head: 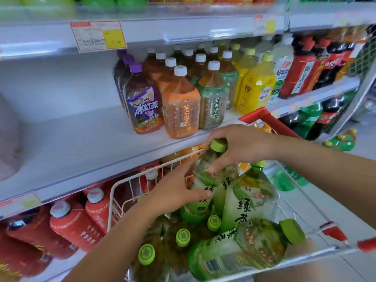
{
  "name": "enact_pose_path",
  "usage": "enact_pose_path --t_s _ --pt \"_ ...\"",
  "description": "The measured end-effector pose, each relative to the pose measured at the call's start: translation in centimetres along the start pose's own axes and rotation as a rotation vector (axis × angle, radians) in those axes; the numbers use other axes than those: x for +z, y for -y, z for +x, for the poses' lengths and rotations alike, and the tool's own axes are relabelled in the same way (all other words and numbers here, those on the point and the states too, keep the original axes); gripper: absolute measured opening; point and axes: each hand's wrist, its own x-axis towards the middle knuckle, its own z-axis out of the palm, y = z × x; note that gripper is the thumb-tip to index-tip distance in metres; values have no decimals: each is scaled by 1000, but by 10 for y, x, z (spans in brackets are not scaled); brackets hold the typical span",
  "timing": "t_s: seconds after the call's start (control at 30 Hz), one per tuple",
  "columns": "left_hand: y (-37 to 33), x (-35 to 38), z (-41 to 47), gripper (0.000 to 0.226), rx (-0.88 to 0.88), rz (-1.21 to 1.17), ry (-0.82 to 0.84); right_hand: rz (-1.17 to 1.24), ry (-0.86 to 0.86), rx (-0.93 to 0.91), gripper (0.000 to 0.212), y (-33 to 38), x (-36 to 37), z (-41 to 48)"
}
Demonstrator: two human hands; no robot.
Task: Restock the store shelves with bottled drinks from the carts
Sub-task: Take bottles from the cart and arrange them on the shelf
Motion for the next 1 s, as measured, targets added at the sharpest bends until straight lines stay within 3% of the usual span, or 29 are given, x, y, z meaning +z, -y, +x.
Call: enact_pose_path --t_s 0.07,0.2,0.33,0.5,0.77,0.9,1.0 --pt "-2 7 3 64 -10 -72 -43 39 -21 -52 50 8 5 6" --pt "7 6 -2 53 -72 -250 -233 412 80 50 55 1 -4 7" --pt "5 -12 -16 56 -119 -400 -316 317 79 60 48 -13 -17 -10" --pt "-12 -31 -25 58 -83 -355 -207 277 395 32 41 -2 -17 -48" --pt "-23 -19 -21 49 -11 -189 -39 67 618 217 53 2 -8 -104" --pt "-24 -19 -17 56 41 -160 1 -20 559 307 76 6 17 -124" --pt "-26 -21 -19 54 69 -173 29 17 336 311 70 10 37 -131"
